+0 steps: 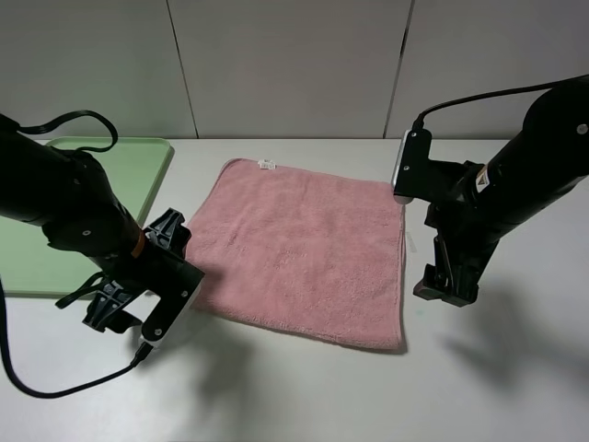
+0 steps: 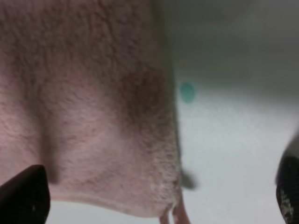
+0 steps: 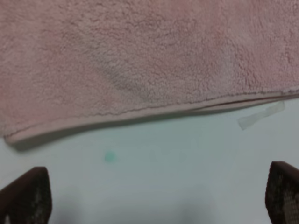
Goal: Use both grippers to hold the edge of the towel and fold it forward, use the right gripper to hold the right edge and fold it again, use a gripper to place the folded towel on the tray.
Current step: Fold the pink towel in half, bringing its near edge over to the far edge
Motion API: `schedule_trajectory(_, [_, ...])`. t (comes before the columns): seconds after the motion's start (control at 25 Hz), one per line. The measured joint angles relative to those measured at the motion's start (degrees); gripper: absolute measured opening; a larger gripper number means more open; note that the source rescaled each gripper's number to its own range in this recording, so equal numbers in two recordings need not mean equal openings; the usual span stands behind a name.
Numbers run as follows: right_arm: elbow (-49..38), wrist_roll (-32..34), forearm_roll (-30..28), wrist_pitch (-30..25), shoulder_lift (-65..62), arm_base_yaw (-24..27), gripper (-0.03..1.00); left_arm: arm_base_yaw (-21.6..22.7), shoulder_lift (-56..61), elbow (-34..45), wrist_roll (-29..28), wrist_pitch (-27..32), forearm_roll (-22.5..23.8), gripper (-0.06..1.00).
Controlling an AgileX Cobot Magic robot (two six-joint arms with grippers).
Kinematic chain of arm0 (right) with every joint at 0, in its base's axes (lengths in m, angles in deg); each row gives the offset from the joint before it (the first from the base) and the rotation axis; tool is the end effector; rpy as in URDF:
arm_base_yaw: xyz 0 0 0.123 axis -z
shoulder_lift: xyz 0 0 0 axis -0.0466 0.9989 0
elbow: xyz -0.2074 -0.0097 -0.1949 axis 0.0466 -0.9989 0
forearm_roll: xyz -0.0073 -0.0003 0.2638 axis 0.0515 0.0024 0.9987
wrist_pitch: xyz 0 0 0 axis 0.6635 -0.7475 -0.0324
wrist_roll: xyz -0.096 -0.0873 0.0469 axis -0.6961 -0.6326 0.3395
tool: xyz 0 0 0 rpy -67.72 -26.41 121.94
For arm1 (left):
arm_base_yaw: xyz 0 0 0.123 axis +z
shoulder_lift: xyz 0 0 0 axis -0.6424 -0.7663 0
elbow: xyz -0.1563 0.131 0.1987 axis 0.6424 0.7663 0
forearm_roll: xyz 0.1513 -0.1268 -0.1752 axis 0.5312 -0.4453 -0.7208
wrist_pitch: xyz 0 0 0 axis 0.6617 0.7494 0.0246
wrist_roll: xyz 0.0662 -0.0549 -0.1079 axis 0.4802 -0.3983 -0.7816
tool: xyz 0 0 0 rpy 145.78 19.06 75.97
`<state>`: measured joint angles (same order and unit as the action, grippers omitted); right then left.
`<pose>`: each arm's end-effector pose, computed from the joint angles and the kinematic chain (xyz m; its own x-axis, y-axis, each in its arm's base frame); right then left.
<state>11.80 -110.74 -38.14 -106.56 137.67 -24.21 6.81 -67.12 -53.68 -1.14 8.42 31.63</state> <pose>0.2499 0.1279 0.1263 -0.2606 -0.9427 -0.2082 -0.9303 0.3028 -0.2069 0.2606 -0.1486 0.0425 0.4778 0.8712 0.1124 0.8093 -0.4864 0.3292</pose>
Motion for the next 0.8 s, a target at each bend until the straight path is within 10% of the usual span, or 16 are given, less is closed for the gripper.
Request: schedule_trajectory(0.8, [-0.08, -11.85, 13.97, -1.77, 2.31, 0.00, 1.00, 0.00, 0.00, -0.12, 0.02, -1.05, 0.06, 0.94])
